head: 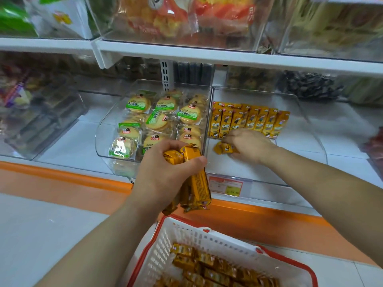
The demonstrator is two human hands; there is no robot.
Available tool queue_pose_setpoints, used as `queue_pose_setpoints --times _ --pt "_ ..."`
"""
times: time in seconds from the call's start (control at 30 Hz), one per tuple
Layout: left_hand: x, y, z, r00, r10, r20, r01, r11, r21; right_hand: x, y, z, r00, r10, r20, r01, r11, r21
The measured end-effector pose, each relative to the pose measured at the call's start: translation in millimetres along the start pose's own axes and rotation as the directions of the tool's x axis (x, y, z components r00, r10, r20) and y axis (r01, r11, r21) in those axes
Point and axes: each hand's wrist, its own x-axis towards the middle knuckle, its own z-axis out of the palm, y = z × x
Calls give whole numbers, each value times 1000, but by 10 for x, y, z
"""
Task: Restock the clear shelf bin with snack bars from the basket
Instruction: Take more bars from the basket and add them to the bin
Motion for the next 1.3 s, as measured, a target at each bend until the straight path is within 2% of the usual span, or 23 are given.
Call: queue_pose_setpoints --times 0.1,0.27,0.37,0.43,0.47,0.53,0.6,0.7,0.77,0.93,1.03,1.1,1.17,1.3 --pt "-13 9 27 1000 -9 4 9 1000 -7 57 -22 -27 1000 -7 16 8 999 -51" --pt "-31 3 39 1000 -4 15 5 1000 -31 163 -55 18 997 23 -73 -25 1000 -19" --pt "-19 4 49 1000 -9 19 9 1000 -26 202 -39 48 998 48 -51 -48 999 -3" --pt "-3 5 51 1000 -13 17 13 1000 -26 185 13 22 998 62 14 -63 996 69" --pt "4 5 47 1000 -14 13 14 1000 -24 159 43 0 996 77 39 -83 982 172" --pt "14 9 41 1000 -17 8 17 1000 -23 81 124 -45 990 134 46 -138 856 499" --pt "13 12 36 1000 -21 7 22 999 -33 -15 195 -82 973 227 37 -176 630 756" --pt "-3 22 31 999 -32 12 33 999 -33 -124 263 -73 923 369 109 -227 291 929" --pt "-13 29 28 999 -34 9 34 999 -27 -151 282 -45 892 438 114 -204 164 965" --pt "-29 43 41 999 -43 12 43 998 -43 -142 344 7 810 580 87 -213 152 965" --pt "-42 49 50 998 -51 35 53 997 -58 -93 402 38 718 694 59 -269 198 942" --pt "-43 41 49 998 -50 41 53 996 -70 -54 449 61 664 744 75 -296 170 940" --pt "-39 34 38 998 -48 44 51 996 -69 -14 493 87 633 771 71 -307 166 937" --pt "-12 9 9 998 -55 37 57 997 -59 70 538 129 606 796 3 -301 225 927"
